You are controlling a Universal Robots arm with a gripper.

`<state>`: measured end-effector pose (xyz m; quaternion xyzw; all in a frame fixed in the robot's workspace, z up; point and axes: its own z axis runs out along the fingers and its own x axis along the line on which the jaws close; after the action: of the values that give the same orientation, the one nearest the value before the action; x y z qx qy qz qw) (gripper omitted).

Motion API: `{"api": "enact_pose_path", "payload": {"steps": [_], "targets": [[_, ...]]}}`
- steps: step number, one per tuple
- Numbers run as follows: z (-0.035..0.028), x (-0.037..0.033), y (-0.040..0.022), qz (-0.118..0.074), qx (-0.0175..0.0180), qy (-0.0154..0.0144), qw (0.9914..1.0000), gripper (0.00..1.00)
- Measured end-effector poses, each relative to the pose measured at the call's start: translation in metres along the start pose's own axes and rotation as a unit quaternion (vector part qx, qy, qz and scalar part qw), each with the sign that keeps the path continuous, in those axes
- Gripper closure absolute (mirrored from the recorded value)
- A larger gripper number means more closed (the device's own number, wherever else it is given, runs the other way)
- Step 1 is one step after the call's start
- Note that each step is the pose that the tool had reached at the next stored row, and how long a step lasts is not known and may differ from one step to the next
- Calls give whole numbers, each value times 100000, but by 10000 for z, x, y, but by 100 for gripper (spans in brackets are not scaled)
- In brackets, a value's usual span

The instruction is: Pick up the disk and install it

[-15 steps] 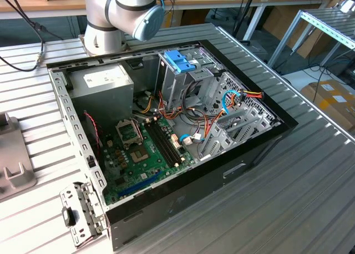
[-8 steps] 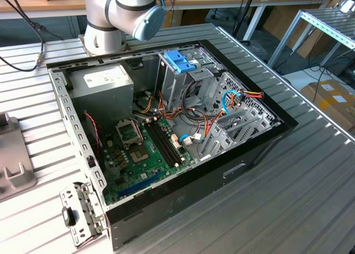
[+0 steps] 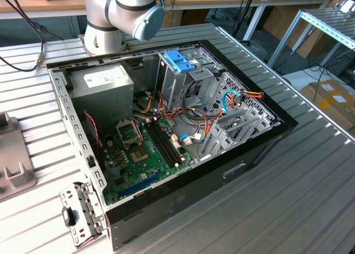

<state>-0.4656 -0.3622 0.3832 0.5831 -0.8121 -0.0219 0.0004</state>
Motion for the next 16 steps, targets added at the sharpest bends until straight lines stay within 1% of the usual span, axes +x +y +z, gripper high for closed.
{"api": "enact_pose_path", "payload": {"steps": [1, 9, 16], "targets": [[0, 0, 0, -561, -12, 17, 99998, 89], [0, 0, -1, -2784, -67, 100, 99961, 89], [0, 0, 0, -4798, -115, 171, 99885, 89]]}}
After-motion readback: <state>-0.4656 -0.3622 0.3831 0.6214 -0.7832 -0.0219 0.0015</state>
